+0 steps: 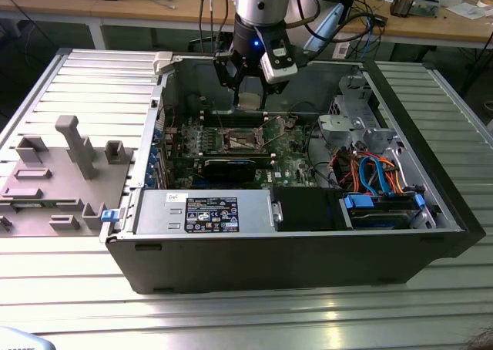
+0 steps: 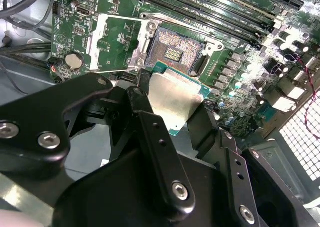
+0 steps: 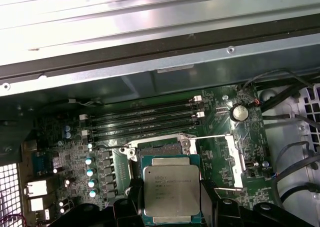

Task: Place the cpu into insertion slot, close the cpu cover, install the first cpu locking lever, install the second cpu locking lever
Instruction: 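Place the cpu into insertion slot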

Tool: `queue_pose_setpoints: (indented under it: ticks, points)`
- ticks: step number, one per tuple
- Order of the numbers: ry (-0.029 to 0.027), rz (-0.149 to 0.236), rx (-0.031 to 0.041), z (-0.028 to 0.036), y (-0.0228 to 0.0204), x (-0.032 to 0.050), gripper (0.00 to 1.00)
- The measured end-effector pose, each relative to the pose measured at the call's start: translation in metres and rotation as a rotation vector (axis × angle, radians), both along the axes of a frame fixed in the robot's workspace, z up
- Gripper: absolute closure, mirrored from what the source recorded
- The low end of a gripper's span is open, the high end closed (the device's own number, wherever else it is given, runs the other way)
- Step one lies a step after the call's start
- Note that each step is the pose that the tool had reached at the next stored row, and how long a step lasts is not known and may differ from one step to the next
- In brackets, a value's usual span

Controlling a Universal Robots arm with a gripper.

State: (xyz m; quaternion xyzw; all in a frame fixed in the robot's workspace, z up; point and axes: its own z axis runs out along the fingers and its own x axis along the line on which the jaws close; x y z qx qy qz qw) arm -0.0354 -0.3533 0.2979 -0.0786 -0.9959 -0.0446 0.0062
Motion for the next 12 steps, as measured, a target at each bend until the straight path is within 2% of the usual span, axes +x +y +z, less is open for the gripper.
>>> queue_pose_setpoints:
  ticks: [10,12]
  points:
    - [-0.0001,-0.015,0.0000,-0.0007,0.0000,0.0000,0.45]
    - [0.0000,-0.031,0.0000,-0.0014,0.0000,0.0000,0.45]
